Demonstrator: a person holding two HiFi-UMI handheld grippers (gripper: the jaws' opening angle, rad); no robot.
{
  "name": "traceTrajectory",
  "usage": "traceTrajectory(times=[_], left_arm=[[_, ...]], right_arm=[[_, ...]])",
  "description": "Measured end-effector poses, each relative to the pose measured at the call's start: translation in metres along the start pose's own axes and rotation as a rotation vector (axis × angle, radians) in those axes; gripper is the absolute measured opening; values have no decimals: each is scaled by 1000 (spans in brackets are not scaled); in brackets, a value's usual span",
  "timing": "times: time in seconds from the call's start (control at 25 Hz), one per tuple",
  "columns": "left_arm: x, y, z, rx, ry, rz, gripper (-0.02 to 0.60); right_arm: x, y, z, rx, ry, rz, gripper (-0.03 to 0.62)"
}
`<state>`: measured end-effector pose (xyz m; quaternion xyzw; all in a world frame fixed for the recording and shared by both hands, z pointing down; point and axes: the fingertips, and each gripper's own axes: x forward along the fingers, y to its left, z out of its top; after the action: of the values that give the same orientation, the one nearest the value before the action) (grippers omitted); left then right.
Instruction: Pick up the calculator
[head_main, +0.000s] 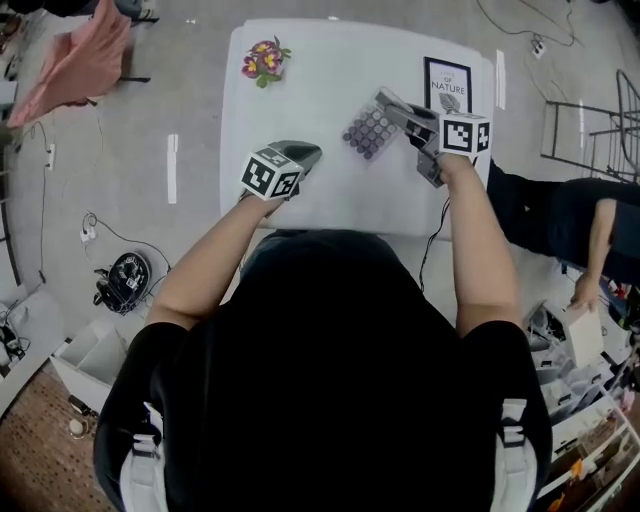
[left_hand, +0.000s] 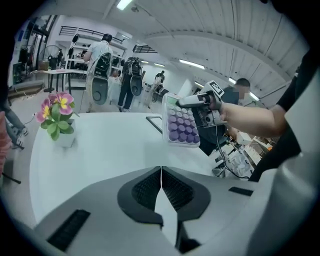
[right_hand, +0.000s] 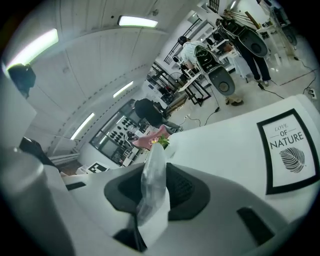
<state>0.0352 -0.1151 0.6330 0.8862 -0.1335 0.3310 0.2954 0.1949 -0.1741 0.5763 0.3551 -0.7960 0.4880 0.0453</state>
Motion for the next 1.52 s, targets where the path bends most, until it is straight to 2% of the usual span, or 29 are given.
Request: traceTrajectory(times=[0.64,0.88,1.52], left_arm=[[-74,26,26,21,-96,20,23],[-88,23,30,33,-118,12,23],[-103,25,29,67,-112,-13,23]], right_arm=[[-28,69,35,-79,-111,-15,109],[-45,78,32,-60,-166,-17,109],[-51,85,12,-30,-202,-46,109]])
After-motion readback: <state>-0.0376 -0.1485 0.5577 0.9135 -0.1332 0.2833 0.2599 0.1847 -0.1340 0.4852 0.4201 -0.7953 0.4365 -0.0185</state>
